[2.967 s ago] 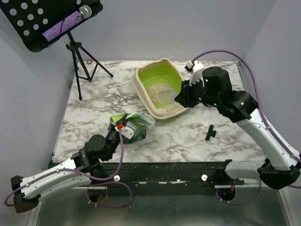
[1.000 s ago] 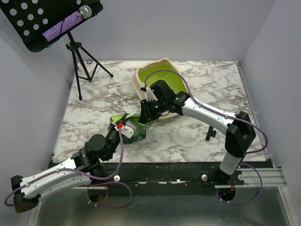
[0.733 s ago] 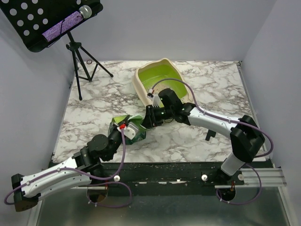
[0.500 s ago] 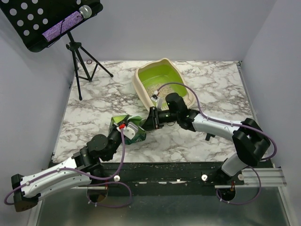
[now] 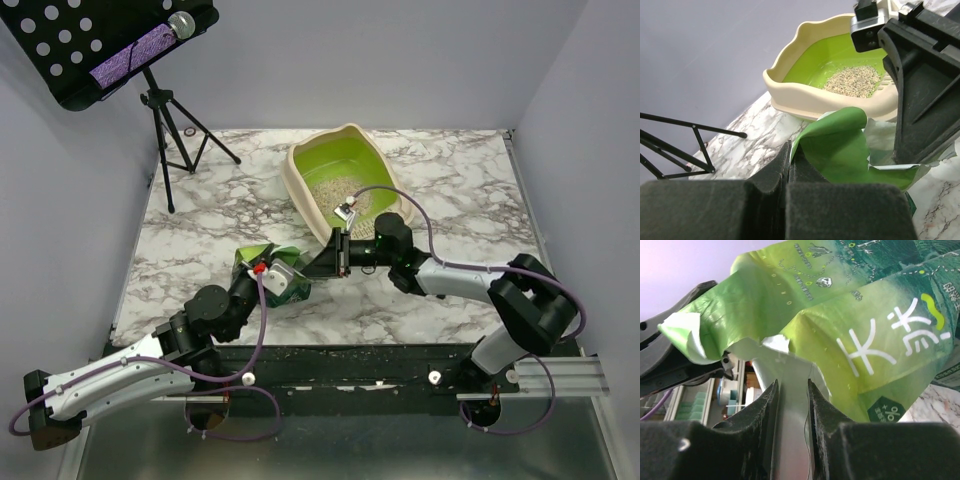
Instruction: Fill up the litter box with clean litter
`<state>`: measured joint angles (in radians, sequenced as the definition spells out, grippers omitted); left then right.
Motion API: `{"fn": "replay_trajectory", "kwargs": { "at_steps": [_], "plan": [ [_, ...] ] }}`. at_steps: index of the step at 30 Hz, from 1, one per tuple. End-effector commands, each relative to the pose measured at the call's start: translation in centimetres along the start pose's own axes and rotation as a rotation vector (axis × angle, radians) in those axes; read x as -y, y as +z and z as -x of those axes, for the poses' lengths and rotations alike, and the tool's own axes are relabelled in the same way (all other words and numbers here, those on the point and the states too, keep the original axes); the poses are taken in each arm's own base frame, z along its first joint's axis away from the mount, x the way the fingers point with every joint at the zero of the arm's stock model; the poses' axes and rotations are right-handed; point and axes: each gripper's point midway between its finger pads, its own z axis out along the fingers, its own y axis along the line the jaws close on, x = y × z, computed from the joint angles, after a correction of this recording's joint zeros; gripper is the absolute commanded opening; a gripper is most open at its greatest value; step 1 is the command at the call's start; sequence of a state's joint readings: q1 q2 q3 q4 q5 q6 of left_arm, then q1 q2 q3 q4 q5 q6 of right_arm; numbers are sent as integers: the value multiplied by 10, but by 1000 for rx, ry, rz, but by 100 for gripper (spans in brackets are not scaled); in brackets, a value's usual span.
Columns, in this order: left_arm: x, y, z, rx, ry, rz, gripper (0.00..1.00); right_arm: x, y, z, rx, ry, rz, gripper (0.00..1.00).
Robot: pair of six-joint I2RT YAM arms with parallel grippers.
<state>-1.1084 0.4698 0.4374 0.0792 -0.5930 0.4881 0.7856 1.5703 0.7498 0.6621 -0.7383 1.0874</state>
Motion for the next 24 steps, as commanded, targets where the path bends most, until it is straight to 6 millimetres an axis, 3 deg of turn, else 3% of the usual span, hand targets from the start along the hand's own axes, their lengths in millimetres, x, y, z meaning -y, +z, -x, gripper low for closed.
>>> {"fn": "replay_trajectory", "kwargs": {
  "at_steps": [1, 14, 24],
  "plan": [
    [-17, -1, 23, 71, -54, 54, 0, -62, -20, -9, -22, -74, 221, 0],
    [-19, -2, 25, 80, -62, 60, 0, -47, -69, 2, 123, -26, 193, 0],
    [-18, -2, 24, 78, -58, 59, 0, -16, -90, -5, 174, 48, 131, 0]
  ]
}}
